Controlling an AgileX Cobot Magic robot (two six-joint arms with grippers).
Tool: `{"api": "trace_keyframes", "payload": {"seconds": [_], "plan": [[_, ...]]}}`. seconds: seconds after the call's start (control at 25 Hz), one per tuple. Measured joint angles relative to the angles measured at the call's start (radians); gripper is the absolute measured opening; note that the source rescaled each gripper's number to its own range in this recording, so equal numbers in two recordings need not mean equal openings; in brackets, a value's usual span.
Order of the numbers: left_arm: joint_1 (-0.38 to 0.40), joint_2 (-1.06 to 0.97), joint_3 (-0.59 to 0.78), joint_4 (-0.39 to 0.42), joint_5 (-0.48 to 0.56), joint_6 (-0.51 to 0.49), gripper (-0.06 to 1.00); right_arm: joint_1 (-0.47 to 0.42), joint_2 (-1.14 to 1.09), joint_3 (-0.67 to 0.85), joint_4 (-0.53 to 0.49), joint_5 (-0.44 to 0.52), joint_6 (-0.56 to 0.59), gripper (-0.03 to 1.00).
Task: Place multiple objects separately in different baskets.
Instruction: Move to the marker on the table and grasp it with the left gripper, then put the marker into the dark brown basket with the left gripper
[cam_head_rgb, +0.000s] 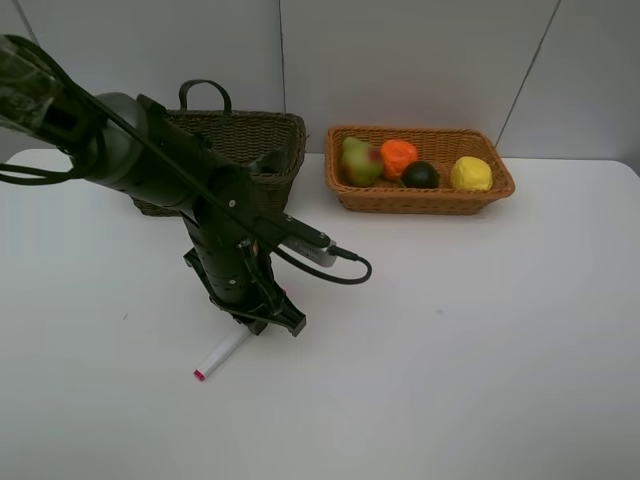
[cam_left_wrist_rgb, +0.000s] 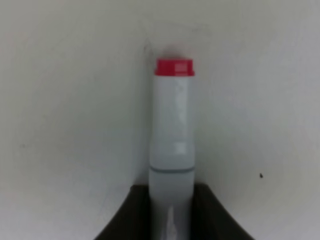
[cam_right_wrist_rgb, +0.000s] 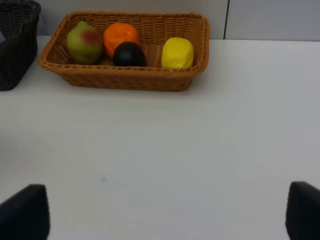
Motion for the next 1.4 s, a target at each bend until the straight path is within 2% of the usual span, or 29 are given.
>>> {"api": "trace_keyframes", "payload": {"seconds": [0.48,0.84,1.12,1.4], "plan": [[0.0,0.0,-0.006,0.003,0.029,0.0,0.2,0.0,0.0,0.0,-0.001,0.0,0.0,1.0],[0.0,-0.043,-0.12,0.022,0.263,0.021,0.2,0.0,0.0,0.0,-0.001,0.0,0.0,1.0],[0.0,-0.054,-0.309,0.065,0.484,0.061,0.2,0.0,0.0,0.0,-0.001,0.0,0.0,1.0],[0.0,-0.054,-0.549,0.166,0.601,0.121,0.2,0.0,0.0,0.0,-0.001,0.0,0.0,1.0]]}}
